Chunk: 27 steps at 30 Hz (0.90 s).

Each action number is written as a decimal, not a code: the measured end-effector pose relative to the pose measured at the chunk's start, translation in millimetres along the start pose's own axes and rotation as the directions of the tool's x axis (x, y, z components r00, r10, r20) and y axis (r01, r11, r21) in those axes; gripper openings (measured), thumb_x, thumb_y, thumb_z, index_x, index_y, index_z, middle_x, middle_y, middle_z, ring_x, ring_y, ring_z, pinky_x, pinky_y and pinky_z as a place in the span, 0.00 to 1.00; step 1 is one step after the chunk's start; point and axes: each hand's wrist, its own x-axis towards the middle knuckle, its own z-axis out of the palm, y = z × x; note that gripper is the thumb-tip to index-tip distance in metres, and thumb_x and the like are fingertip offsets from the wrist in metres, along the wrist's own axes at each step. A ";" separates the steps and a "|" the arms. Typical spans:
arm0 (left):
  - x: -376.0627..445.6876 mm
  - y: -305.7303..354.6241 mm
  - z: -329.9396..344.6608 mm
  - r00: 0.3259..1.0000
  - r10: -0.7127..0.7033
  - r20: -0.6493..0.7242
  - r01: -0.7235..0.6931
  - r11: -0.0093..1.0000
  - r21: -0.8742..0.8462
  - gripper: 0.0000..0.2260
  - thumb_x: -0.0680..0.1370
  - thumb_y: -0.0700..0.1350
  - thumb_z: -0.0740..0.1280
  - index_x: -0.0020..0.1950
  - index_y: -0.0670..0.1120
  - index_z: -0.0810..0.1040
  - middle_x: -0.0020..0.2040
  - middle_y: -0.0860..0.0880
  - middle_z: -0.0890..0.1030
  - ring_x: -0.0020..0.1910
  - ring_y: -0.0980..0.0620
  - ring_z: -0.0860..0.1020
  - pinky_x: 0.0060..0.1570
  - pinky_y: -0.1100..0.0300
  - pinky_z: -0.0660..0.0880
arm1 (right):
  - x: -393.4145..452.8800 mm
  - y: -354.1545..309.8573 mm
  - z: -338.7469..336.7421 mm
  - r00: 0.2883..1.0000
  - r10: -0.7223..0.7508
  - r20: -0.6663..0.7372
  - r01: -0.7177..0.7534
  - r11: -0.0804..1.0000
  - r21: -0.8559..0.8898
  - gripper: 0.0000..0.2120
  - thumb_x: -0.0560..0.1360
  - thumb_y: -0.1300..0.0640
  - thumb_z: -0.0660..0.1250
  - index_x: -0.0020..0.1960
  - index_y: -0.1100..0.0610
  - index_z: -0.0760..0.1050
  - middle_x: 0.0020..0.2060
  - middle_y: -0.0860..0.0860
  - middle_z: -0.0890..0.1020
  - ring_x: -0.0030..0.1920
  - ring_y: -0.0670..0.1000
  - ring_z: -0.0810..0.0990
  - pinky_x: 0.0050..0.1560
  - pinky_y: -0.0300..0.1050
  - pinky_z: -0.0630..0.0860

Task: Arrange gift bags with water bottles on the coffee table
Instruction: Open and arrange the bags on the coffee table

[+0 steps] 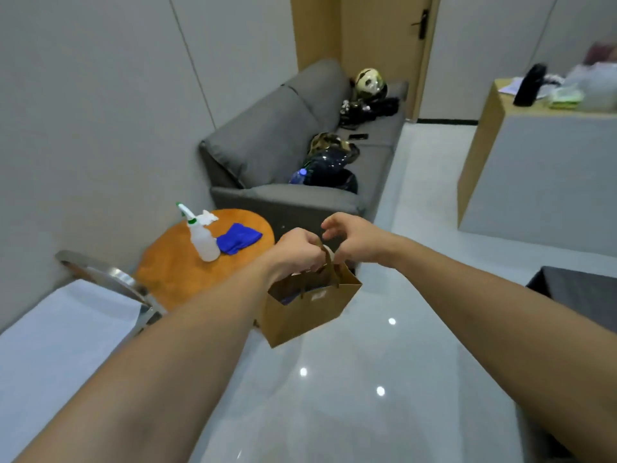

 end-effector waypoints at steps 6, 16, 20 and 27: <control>52.8 122.4 73.4 0.987 0.128 0.096 -0.132 0.991 0.037 0.04 0.72 0.38 0.70 0.43 0.44 0.84 0.45 0.39 0.82 0.48 0.44 0.82 0.50 0.49 0.83 | -36.8 103.8 -88.9 0.995 0.066 -0.073 -0.065 0.998 0.026 0.19 0.71 0.59 0.77 0.59 0.52 0.76 0.52 0.52 0.81 0.54 0.53 0.81 0.55 0.46 0.80; 135.0 308.4 205.5 0.813 0.341 0.472 -0.486 0.844 0.228 0.12 0.66 0.40 0.74 0.49 0.46 0.80 0.42 0.49 0.81 0.45 0.50 0.79 0.40 0.57 0.75 | -131.1 247.5 -224.7 0.867 0.353 -0.352 -0.264 0.924 0.277 0.09 0.66 0.60 0.79 0.38 0.59 0.78 0.32 0.53 0.75 0.34 0.51 0.73 0.37 0.47 0.72; 157.6 377.7 276.4 0.661 0.389 0.642 -0.610 0.776 0.158 0.23 0.67 0.37 0.74 0.59 0.48 0.72 0.46 0.45 0.80 0.50 0.48 0.79 0.44 0.54 0.78 | -167.7 301.8 -268.3 0.768 0.517 -0.379 -0.367 0.839 0.401 0.10 0.68 0.63 0.75 0.48 0.65 0.82 0.35 0.55 0.79 0.36 0.51 0.77 0.37 0.46 0.75; 187.4 481.1 401.2 0.309 0.299 0.903 -0.887 0.433 0.160 0.24 0.66 0.40 0.76 0.58 0.53 0.72 0.51 0.50 0.78 0.50 0.51 0.77 0.47 0.54 0.80 | -232.7 388.3 -317.1 0.579 0.739 -0.344 -0.518 0.659 0.545 0.06 0.67 0.60 0.75 0.36 0.56 0.78 0.29 0.50 0.77 0.32 0.51 0.75 0.33 0.45 0.70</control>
